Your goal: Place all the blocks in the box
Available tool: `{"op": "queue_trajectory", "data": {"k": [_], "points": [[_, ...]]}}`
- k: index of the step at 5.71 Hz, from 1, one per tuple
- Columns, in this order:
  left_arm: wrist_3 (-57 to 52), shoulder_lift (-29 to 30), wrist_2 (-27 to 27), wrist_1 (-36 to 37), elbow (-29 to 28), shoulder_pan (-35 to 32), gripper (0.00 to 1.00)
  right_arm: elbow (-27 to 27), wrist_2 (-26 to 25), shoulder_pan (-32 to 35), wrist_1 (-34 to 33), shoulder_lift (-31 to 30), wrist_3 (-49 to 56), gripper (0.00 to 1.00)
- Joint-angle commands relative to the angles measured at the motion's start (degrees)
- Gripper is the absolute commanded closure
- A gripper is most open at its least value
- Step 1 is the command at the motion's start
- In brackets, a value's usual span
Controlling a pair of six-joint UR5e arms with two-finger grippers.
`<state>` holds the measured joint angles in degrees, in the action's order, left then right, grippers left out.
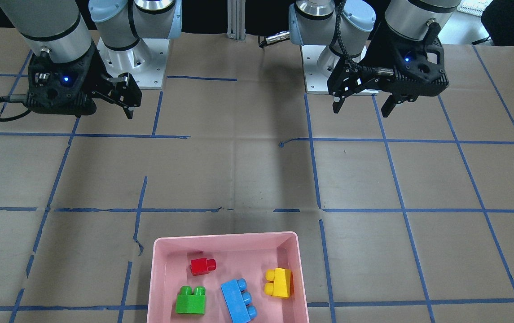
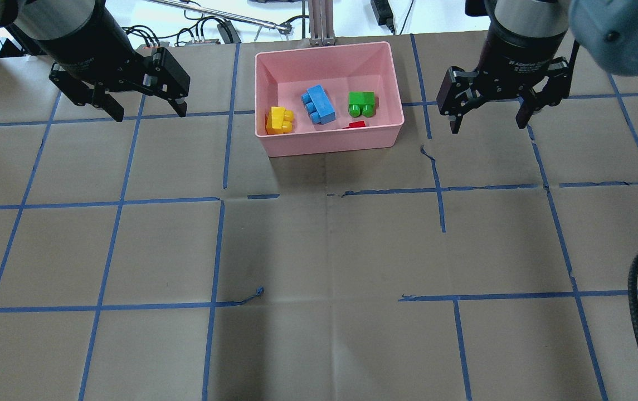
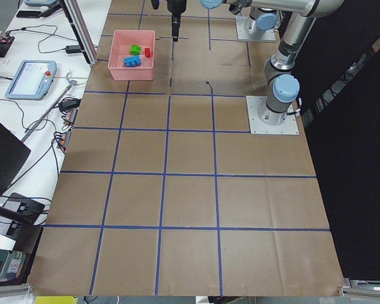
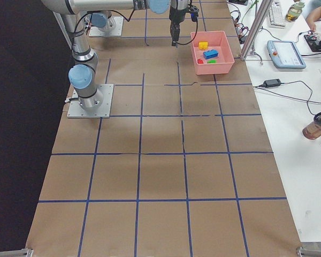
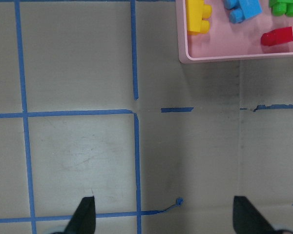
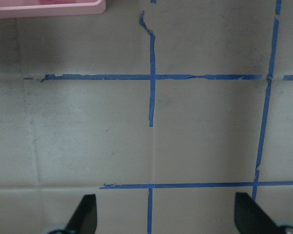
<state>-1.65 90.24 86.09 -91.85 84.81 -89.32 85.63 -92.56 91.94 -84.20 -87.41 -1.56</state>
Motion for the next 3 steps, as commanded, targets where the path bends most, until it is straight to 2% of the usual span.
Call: {"op": "queue_trajectory", "data": {"k": [1,3], "points": [[0.0,-0.1,0.0,-0.2,-0.1,0.0,0.0,0.2,0.0,0.2,0.0,-0.6,-0.3,0.01],[0.1,0.0,3.6,0.0,-0.3,0.0,0.0,-0.2,0.4,0.3,-0.3,-0.5,-0.3,0.01]]}}
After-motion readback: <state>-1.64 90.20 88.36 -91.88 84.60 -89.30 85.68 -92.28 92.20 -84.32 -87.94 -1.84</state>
